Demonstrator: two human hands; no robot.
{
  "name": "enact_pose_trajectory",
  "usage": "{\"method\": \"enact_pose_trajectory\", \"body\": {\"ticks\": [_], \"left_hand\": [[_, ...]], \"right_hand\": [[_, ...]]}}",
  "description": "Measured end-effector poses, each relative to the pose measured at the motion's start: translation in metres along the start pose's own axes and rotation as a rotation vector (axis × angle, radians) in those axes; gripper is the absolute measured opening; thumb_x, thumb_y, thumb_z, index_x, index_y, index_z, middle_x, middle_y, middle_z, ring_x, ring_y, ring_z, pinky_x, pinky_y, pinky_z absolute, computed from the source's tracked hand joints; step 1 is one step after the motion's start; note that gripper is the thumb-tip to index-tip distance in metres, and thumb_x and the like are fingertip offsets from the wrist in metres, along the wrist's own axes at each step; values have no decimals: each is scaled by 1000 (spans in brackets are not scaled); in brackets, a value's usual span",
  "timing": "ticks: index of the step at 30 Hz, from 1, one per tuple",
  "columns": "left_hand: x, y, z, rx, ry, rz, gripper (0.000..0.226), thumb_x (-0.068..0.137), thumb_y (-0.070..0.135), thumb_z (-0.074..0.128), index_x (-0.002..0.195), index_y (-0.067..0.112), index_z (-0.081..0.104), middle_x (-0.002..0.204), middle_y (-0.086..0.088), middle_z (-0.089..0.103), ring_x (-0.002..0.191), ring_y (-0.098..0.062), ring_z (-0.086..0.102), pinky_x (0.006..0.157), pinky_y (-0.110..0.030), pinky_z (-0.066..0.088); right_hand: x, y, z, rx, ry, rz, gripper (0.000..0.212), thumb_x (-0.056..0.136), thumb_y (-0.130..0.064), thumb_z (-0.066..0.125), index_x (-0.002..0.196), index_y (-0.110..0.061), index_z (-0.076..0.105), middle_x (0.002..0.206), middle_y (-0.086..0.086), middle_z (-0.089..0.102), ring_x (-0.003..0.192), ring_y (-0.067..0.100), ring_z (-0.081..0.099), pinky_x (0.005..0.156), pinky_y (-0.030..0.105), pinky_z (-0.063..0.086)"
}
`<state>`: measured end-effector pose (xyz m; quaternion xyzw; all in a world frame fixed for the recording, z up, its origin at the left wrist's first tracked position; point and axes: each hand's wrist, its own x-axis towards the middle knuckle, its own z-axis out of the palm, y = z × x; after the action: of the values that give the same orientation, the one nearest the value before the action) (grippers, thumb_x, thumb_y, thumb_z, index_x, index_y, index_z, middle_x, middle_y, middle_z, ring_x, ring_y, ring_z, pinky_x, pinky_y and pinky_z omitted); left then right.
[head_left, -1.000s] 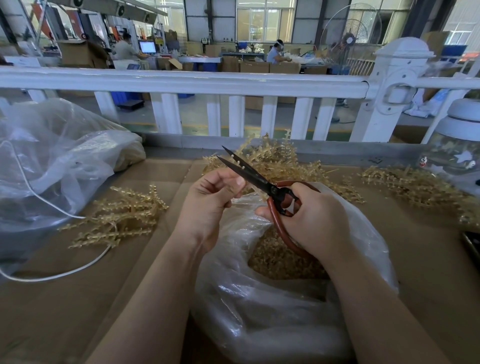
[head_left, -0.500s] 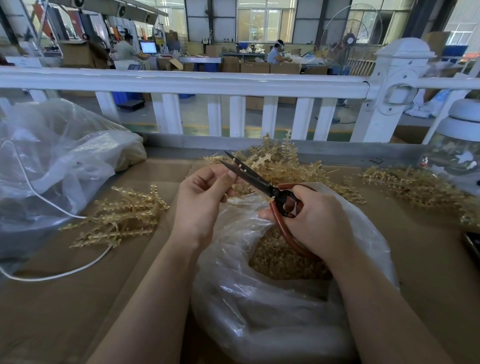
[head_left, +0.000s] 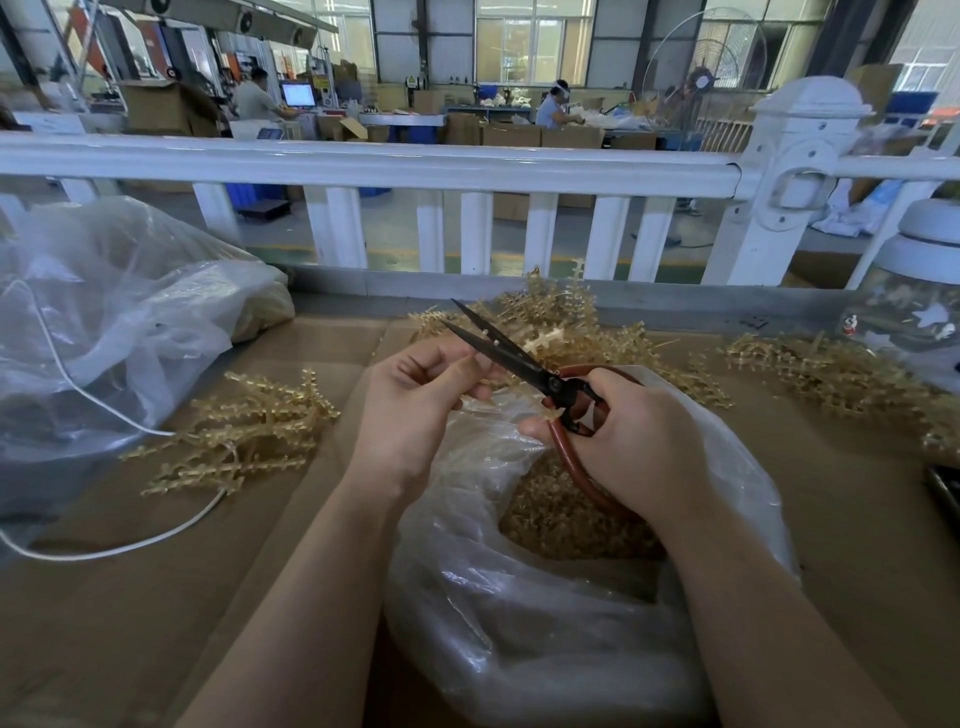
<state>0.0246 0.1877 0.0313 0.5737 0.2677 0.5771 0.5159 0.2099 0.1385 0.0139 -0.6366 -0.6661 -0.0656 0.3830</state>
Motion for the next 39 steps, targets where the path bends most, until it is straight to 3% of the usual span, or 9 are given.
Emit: {"method": "enact_pose_trajectory", "body": {"ticks": [6, 10, 16, 20, 23, 30, 35, 39], "left_hand": [[1, 0, -1, -23, -6, -29, 19, 86, 1, 66, 75, 14, 73, 70, -4, 71, 59, -9, 60, 59, -14, 46], [1, 1, 0, -34, 2, -25, 19, 87, -4, 63, 76, 9, 70, 68, -2, 70, 57, -7, 59, 57, -13, 45], [-1, 1, 1, 0, 8, 0, 17, 90, -8, 59, 81, 4, 66, 67, -2, 70, 57, -8, 61, 57, -13, 46], [-1, -2, 4, 80, 20, 18, 9, 90, -11, 56, 89, -6, 63, 69, -8, 71, 58, -11, 62, 59, -14, 47], [-1, -2, 6, 122, 1, 48, 17, 90, -11, 55, 89, 1, 66, 70, -6, 71, 61, -11, 64, 60, -15, 48], [-1, -5, 5, 159, 10, 81, 21, 90, -11, 56, 91, 6, 68, 72, -8, 70, 69, -18, 64, 71, -29, 56], [-1, -4, 6, 161, 5, 94, 23, 90, -12, 55, 91, 7, 68, 71, -5, 69, 69, -14, 64, 71, -27, 56], [-1, -4, 7, 138, 23, 100, 19, 89, -14, 54, 90, 1, 66, 71, -8, 66, 67, -11, 63, 68, -24, 53]], "right_hand": [[-2, 1, 1, 19, 13, -20, 69, 69, -88, 51, 90, -26, 71, 72, -20, 60, 64, 0, 58, 57, 13, 47], [-2, 0, 1, 60, 13, -2, 63, 68, -88, 50, 90, -33, 69, 68, -28, 51, 63, -14, 50, 52, 3, 34], [-3, -1, 1, 61, -7, -11, 42, 68, -86, 56, 80, -47, 44, 63, -31, 47, 59, -13, 49, 51, 6, 38], [-2, 0, 2, 66, -53, 20, 49, 66, -89, 53, 80, -42, 55, 63, -28, 52, 62, -9, 53, 52, 10, 34], [-1, -1, 2, 69, -44, 19, 66, 65, -92, 49, 88, -33, 65, 66, -27, 54, 63, -9, 55, 53, 9, 35], [-1, -2, 1, 80, -67, 17, 69, 66, -90, 50, 97, -32, 70, 72, -26, 57, 68, -9, 55, 58, 8, 38], [-2, -4, -1, 74, -53, 25, 60, 64, -90, 47, 84, -35, 61, 65, -27, 53, 63, -8, 53, 54, 9, 34], [-1, -3, 1, 67, -52, 25, 70, 63, -89, 48, 83, -25, 67, 67, -21, 58, 62, -3, 56, 53, 11, 39]]}}
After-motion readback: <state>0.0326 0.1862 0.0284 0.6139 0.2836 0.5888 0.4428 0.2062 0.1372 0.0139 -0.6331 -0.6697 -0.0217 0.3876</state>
